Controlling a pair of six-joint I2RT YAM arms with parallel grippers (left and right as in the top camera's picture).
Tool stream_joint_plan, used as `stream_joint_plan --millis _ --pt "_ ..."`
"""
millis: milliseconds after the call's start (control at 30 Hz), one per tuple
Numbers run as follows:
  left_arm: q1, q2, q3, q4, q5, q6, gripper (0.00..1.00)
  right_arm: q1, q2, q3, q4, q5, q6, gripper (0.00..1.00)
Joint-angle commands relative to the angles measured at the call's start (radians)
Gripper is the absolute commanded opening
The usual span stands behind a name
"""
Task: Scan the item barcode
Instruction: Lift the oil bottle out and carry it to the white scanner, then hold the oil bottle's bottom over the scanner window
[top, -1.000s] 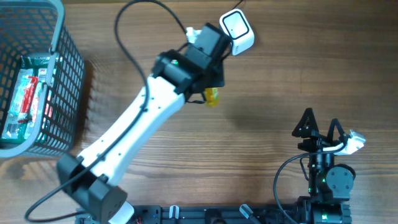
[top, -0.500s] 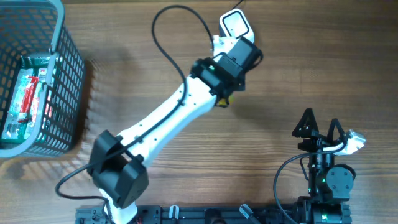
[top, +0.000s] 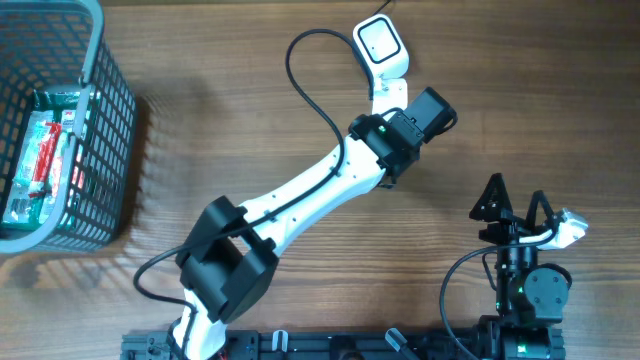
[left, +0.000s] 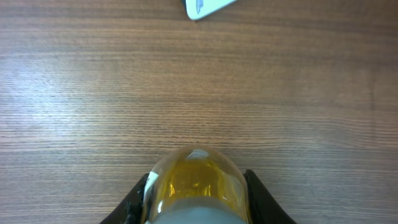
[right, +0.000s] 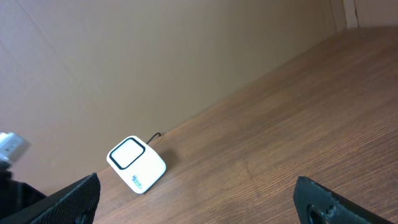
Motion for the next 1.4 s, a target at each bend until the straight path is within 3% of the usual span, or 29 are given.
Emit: stream_joint_plan --millis 0,767,833,1100,1167,1267,1300,1333,1367 --pt "-0.005 0.025 0.001 0.013 -0.032 -0.025 0.17 -0.004 0.002 0.0 0.003 -0.016 -0.004 1.0" --pt "-0.005 0.04 -0.083 0.058 0.022 -0.024 0.22 -0.004 0.002 0.0 0.003 -0.017 -0.004 1.0" --pt "-0.005 0.04 -0.083 0.057 0.039 -0.024 0.32 -0.004 0.002 0.0 0.003 -0.017 -0.004 1.0" --pt "-0.005 0.04 -0.083 0.018 0.071 -0.022 0.52 -0.004 0.002 0.0 0.003 -0.017 -0.003 1.0" --pt "-0.005 0.04 -0.083 0.009 0.112 -0.014 0.64 -0.004 0.002 0.0 0.003 -0.017 -0.003 1.0" --pt "-0.005 0.038 -0.083 0.004 0.154 -0.012 0.73 -0.004 0.002 0.0 0.003 -0.017 -0.003 1.0" --pt "-0.005 0.035 -0.083 0.001 0.154 -0.013 0.8 -0.004 0.002 0.0 0.003 -0.017 -0.003 1.0" --pt "-0.005 0.03 -0.083 -0.003 0.153 -0.013 0.96 -0.004 0.002 0.0 0.003 -0.017 -0.003 1.0" --pt "-0.005 0.024 -0.083 -0.007 0.153 -0.013 1.0 -0.004 0.002 0.0 0.003 -0.017 -0.003 1.0"
